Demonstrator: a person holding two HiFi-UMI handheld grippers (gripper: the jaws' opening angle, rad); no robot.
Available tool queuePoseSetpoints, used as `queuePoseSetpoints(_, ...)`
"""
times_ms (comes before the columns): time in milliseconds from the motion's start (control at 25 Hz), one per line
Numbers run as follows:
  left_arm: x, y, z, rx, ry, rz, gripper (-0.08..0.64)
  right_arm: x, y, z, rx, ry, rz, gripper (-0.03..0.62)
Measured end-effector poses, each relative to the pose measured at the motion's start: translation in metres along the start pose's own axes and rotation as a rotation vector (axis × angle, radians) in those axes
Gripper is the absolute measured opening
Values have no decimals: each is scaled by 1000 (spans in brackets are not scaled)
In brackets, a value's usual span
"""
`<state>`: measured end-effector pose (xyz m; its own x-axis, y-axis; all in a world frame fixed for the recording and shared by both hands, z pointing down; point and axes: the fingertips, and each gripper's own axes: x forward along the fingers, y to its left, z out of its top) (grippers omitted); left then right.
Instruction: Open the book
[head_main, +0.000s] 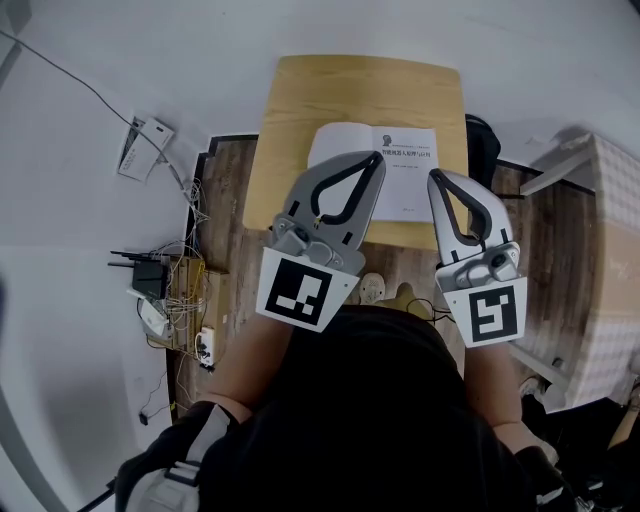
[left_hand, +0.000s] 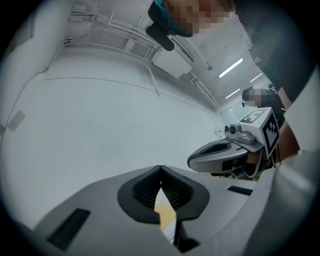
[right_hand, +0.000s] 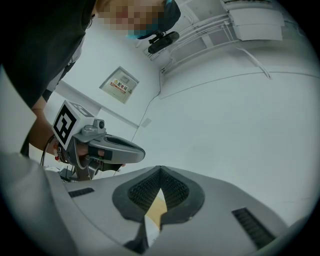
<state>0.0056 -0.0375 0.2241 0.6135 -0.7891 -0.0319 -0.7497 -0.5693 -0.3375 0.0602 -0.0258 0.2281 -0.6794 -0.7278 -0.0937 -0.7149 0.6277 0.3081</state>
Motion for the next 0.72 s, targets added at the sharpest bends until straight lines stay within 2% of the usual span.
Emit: queuePoseSetpoints(720,4,-2,-1,-9,-4,-8,7,-2,-3,-1,-7,10,-8,28)
